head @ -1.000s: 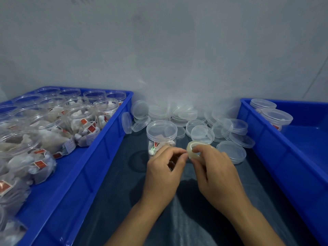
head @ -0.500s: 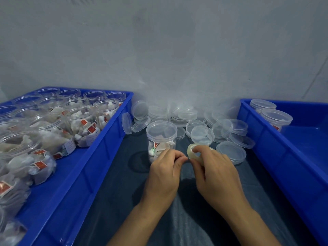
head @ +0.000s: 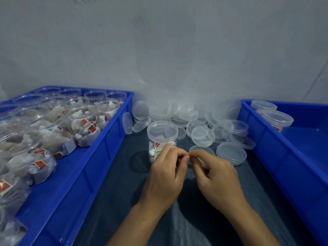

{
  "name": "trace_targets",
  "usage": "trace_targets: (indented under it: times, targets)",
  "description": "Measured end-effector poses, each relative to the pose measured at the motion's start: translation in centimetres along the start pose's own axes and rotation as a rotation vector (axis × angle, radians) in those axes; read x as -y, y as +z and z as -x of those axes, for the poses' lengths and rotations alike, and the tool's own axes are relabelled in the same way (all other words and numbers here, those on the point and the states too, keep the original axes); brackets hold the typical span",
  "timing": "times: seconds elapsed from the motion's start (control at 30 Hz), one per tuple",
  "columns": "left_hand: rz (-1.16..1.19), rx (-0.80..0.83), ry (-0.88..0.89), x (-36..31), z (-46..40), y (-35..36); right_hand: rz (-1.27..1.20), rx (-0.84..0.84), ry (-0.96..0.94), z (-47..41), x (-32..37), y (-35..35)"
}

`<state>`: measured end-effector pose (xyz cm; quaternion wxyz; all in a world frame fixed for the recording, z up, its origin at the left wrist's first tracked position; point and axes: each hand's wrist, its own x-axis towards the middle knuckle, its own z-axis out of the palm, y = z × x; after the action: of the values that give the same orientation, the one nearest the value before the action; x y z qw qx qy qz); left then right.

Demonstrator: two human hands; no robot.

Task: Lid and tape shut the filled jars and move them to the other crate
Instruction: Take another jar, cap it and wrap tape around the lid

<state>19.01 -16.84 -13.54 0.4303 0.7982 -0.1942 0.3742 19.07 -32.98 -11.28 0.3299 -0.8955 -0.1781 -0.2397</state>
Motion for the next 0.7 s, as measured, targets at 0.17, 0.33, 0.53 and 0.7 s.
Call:
trace_targets:
  times: [0.17,0.33,0.53,0.7]
  targets:
    - [-0.136,-0.23,-0.046,0.5,-0.5,-0.8,-0.021,-0.046,-0.001,0.0,0.0,0.0]
    - [-0.08,-0.123,-0.329,2.8,-0.8,-1.0,0.027,-0.069,-0.036,0.0,0.4,-0.1]
    - [-0.178,-0.048,-0.284,2.3,-1.1,-1.8,0.094,-0.123,-0.059,0.1,1.0,-0.4]
    - [-0.41,-0.048,-0.153,-0.2,-1.2,-0.9,0.073,-0.144,-0.021,0.1,0.5,-0.9]
